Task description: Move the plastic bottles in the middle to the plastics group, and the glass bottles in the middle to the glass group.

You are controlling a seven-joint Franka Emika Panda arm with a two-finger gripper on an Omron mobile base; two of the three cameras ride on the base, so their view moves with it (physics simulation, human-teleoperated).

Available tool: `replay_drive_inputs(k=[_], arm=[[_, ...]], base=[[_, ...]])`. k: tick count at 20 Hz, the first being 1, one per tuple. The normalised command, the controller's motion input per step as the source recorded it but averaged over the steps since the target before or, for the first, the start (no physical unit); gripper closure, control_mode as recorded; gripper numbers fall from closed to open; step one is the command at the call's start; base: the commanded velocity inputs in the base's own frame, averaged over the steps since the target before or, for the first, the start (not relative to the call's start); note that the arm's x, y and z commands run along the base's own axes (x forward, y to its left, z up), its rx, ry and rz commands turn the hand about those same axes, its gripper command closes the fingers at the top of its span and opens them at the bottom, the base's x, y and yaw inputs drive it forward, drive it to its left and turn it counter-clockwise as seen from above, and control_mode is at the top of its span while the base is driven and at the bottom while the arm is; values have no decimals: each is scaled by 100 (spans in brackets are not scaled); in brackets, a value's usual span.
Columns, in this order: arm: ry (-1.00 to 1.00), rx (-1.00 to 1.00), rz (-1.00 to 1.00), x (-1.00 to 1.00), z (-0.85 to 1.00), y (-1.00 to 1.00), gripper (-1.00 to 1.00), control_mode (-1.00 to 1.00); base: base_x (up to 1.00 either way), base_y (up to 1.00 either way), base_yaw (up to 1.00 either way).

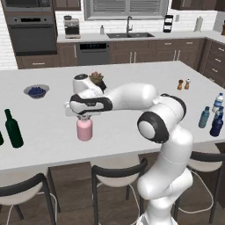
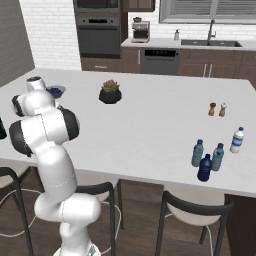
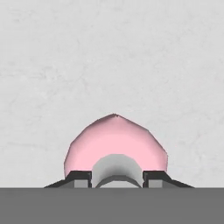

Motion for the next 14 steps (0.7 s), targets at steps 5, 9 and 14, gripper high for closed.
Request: replay_drive_inputs(k=[5,9,14], arm=[[0,3,0,2,16,85,100,-100],[0,5,0,2,2,80,100,-100],[0,4,0,2,0,75,100,-100]], base=[[0,0,0],[0,0,0],[0,0,0]])
